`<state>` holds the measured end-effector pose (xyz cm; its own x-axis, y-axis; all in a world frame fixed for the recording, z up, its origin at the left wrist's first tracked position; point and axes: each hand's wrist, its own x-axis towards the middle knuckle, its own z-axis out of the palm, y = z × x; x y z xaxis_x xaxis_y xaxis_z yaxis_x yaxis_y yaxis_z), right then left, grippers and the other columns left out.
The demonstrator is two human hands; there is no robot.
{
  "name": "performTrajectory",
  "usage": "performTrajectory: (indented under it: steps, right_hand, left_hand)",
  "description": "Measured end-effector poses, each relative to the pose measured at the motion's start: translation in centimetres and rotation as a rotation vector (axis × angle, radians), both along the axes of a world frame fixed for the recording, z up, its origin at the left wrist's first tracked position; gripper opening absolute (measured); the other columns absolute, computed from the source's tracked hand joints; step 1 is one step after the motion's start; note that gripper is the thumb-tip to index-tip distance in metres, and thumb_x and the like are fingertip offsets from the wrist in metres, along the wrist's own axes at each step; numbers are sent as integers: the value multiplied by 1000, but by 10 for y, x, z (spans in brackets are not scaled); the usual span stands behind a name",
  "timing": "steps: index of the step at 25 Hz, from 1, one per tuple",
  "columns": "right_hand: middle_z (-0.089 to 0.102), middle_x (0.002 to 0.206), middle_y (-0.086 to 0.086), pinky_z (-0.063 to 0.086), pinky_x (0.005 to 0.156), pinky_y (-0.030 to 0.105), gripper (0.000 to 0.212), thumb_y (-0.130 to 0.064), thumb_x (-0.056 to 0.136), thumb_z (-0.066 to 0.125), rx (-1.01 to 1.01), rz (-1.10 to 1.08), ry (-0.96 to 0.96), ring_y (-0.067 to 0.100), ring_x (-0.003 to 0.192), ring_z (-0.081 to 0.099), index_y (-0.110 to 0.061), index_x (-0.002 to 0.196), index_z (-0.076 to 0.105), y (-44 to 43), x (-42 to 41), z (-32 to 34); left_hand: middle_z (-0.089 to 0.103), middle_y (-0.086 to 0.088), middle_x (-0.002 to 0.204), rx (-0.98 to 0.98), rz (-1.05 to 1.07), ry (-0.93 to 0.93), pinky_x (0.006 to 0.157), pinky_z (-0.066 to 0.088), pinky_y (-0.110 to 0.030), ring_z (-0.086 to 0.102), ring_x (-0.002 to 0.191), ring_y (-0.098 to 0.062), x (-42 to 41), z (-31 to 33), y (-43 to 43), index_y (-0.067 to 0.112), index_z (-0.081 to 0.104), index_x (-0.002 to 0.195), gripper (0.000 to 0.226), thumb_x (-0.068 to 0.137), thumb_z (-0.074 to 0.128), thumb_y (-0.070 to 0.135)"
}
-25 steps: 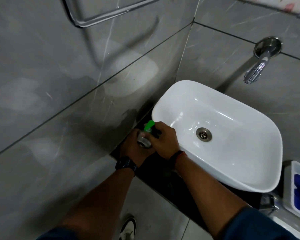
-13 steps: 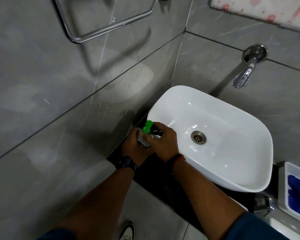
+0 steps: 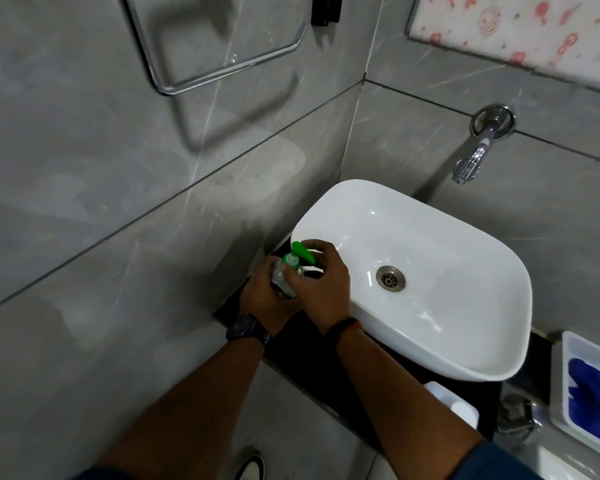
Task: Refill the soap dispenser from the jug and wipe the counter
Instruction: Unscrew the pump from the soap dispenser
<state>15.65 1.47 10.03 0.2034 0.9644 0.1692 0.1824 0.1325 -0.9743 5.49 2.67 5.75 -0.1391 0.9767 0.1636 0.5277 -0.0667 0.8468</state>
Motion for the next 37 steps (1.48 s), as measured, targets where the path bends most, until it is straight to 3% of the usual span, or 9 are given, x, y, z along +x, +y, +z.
performTrajectory:
  steps: [5, 9, 12, 15, 20, 22, 24, 29, 37]
  right_hand:
    - [69, 86, -10, 55, 73, 28, 35, -26, 67, 84, -8, -16, -10, 4, 82, 64, -20, 95, 65, -10, -4, -1]
    - [67, 94, -15, 53, 76, 19, 39, -21, 69, 81, -12, -26, 41, 0, 91, 64, -26, 103, 61, -14, -7, 3]
    - [67, 91, -10, 54, 73, 28, 35, -25, 69, 82, -42, -145, 30, 6, 84, 64, -25, 99, 63, -11, -8, 2]
    - [66, 97, -12, 56, 73, 24, 53, -26, 69, 79, -58, -123, 113, 3, 85, 65, -34, 114, 52, -12, -10, -1]
    - [67, 92, -13, 53, 71, 22, 34, -25, 72, 79, -45, -188, 80, 2, 87, 64, -31, 99, 59, -11, -16, -3]
    - [64, 95, -15, 52, 73, 20, 38, -18, 72, 75, -25, -179, 77, 1, 91, 63, -36, 100, 56, -11, -23, -2]
    - [61, 94, -12, 51, 74, 26, 37, -13, 72, 76, 2, -229, 13, 7, 89, 61, -38, 90, 55, -9, -27, -3]
    - [65, 92, -15, 52, 76, 20, 35, -15, 71, 78, -13, -205, 26, 1, 88, 63, -22, 101, 61, -7, -25, -6]
    - [68, 99, -11, 52, 77, 18, 37, -18, 72, 80, -16, -200, 87, 3, 93, 64, -26, 103, 62, -7, -33, -4]
  left_hand:
    - [59, 11, 92, -47, -34, 47, 57, 36, -11, 56, 77, -8, -10, -1, -5, 18, 57, 108, 49, 64, 76, 28]
    - [57, 15, 85, -25, -50, 70, 52, 32, -5, 50, 70, -3, -7, 1, -6, 17, 57, 104, 43, 65, 72, 27]
    - [45, 24, 74, 18, -81, 80, 51, 30, -6, 45, 62, 7, 1, -1, -6, 16, 54, 99, 35, 68, 70, 21]
    - [41, 29, 75, 45, -95, 37, 56, 35, 3, 45, 60, 17, 1, -6, -4, 11, 56, 100, 37, 68, 74, 14]
    - [52, 22, 78, 11, -137, -25, 54, 37, -6, 54, 66, 4, -4, -3, 1, 18, 55, 100, 48, 61, 61, 46]
    - [53, 21, 72, 21, -124, -26, 54, 39, -2, 56, 67, 14, -6, -7, 4, 24, 53, 92, 36, 63, 58, 46]
    - [54, 17, 70, 0, -116, -20, 53, 38, -7, 57, 65, 7, -8, -9, 7, 28, 48, 85, 29, 65, 53, 49]
    - [54, 10, 91, -21, -73, 46, 68, 35, -19, 49, 78, -8, -12, -18, 18, 17, 55, 107, 44, 68, 74, 18]
    - [56, 15, 87, -43, -136, 75, 59, 37, -17, 52, 68, -3, -16, -12, 19, 20, 53, 102, 34, 74, 66, 34]
